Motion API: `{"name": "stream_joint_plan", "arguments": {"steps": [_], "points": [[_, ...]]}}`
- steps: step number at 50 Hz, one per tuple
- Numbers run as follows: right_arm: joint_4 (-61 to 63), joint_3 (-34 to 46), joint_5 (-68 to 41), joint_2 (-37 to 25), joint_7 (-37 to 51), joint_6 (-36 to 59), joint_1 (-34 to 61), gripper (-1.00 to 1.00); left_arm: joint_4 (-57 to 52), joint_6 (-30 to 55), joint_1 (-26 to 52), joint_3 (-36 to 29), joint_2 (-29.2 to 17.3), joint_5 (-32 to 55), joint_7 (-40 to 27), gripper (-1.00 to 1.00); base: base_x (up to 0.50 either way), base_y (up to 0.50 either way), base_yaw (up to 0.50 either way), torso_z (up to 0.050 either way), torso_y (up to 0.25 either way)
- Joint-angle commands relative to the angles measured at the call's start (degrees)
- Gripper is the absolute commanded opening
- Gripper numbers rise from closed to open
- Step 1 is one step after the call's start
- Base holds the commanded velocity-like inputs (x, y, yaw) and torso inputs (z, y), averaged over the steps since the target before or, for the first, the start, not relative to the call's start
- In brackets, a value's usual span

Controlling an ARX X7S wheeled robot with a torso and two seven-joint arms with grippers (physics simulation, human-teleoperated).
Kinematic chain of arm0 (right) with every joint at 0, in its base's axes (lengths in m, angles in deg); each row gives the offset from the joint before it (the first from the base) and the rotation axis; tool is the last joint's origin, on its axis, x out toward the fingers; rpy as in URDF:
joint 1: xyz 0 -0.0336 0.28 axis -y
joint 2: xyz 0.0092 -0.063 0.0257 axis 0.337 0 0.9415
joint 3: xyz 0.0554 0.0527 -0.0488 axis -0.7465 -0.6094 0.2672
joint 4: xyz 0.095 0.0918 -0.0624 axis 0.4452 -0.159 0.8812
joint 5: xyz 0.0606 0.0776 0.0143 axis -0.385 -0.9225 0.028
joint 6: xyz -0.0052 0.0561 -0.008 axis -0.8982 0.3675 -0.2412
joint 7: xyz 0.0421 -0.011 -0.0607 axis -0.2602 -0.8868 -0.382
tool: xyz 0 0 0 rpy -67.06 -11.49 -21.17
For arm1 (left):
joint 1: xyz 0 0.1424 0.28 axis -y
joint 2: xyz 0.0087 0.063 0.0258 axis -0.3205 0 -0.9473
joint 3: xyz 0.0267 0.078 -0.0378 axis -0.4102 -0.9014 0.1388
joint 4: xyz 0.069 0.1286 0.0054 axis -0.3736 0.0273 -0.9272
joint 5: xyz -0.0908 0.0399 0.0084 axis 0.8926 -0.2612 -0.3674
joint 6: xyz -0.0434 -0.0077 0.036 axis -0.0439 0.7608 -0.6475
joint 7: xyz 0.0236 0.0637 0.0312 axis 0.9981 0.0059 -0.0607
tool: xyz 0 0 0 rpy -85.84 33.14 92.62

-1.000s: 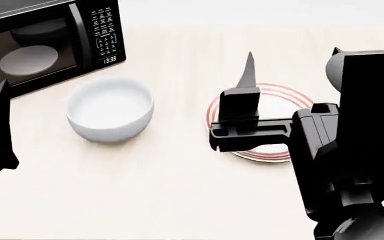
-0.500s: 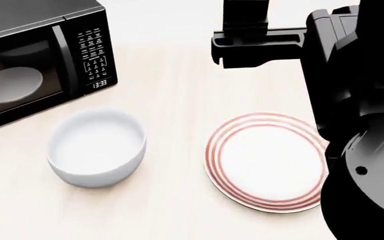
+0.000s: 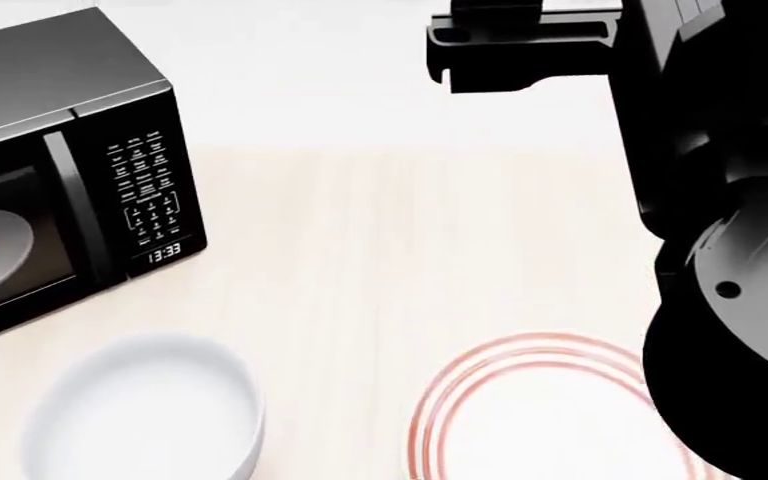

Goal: Put the white bowl to the right of the plate.

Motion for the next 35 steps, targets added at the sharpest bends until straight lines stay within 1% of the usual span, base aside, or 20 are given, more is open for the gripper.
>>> {"name": "stream_joint_plan", "arguments": {"steps": [1, 4, 6, 9, 10, 12, 13, 14, 16, 18, 23, 26, 28, 29, 33, 35], "points": [[-0.45, 1.12, -0.22, -0.46, 0.37, -1.13, 0.12, 1.00, 0.07, -0.67, -0.54, -0.40, -0.49, -1.41, 1.40, 1.00, 0.50, 0.00, 0.00, 0.000, 0.000], [-1.04, 1.33, -0.01, -0.42, 0.31, -1.56, 0.01, 1.00, -0.12, -0.82, -0.89, -0.38, -0.70, -1.74, 1.83, 1.00, 0.50, 0.00, 0.00, 0.000, 0.004], [-2.92, 2.00, -0.78, -0.17, 0.93, -0.17, 0.49, 1.00, -0.25, -1.06, -1.35, -0.12, -0.86, -1.75, 2.21, 1.00, 0.43, 0.00, 0.00, 0.000, 0.000], [-4.66, 5.27, -0.58, -0.63, 0.41, 1.82, 1.15, 1.00, -0.53, -0.78, -1.97, -0.07, -1.24, -3.63, 3.62, 1.00, 0.08, 0.00, 0.00, 0.000, 0.000], [-6.39, 7.50, 0.81, -0.31, 3.32, 4.38, 2.61, 1.00, -0.44, -0.81, -2.31, 0.13, -1.45, -4.02, 4.10, 1.00, 0.00, 0.00, 0.00, 0.000, 0.000], [-7.84, 9.19, -0.39, -0.12, 4.79, 7.10, 4.22, 1.00, -0.45, -0.79, -2.34, 0.06, -1.79, -4.30, 4.25, 1.00, 0.00, 0.00, 0.00, 0.000, 0.000], [-11.49, 7.51, -6.57, 1.09, 10.32, 8.38, 5.41, 1.00, -0.43, -0.51, -2.18, -0.26, -2.25, -4.11, 3.85, 1.00, 0.00, 0.00, 0.00, 0.000, 0.000], [-12.66, 7.35, -9.93, 1.10, 12.94, 8.24, 6.02, 1.00, -0.45, -0.49, -2.15, -0.38, -2.44, -4.02, 3.64, 1.00, 0.00, 0.00, 0.00, 0.000, 0.000], [-14.76, 6.44, -14.20, 1.67, 18.05, 7.59, 7.31, 1.00, -0.56, -0.19, -1.94, -0.96, -3.06, -3.49, 2.72, 1.00, 0.00, 0.00, 0.00, 0.000, 0.000], [-15.55, 7.39, -15.66, 1.30, 19.31, 7.23, 8.87, 1.00, -0.83, 0.15, -1.97, -1.53, -3.87, -2.71, 1.54, 1.00, 0.00, 0.00, 0.00, 0.000, 0.000], [-18.57, 8.57, -14.56, 1.39, 14.94, 4.74, 11.02, 1.00, -3.14, -0.55, -5.70, 0.57, -5.27, -2.96, 1.85, 1.00, 0.00, 0.00, 0.00, 0.000, 0.000], [-19.83, 9.25, -14.21, 1.53, 11.68, 3.58, 11.40, 1.00, -5.43, -1.47, -11.44, 3.73, -5.58, -5.30, 3.19, 1.00, 0.00, 0.00, 0.00, 0.000, 0.000], [-20.03, 9.46, -14.28, 1.55, 11.55, 3.22, 11.37, 1.00, -7.11, -1.57, -13.88, 4.67, -5.69, -7.57, 4.19, 1.00, 0.00, 0.00, 0.00, 0.000, 0.000], [-19.80, 10.05, -14.44, 1.42, 9.31, 3.27, 11.62, 1.00, -8.27, -1.58, -15.91, 5.47, -5.99, -8.74, 4.29, 1.00, 0.00, 0.00, 0.00, 0.000, 0.000], [-21.00, 10.69, -16.22, 1.56, 8.76, 3.69, 12.88, 1.00, -11.05, -2.53, -20.61, 8.36, -6.70, -10.90, 6.13, 1.00, 0.00, 0.00, 0.00, 0.000, 0.000], [-22.89, 10.66, -19.00, 2.12, 9.44, 4.22, 14.02, 1.00, -12.79, -3.55, -24.04, 11.19, -7.11, -12.26, 7.49, 1.00, 0.00, 0.00, 0.00, 0.000, 0.000]]}}
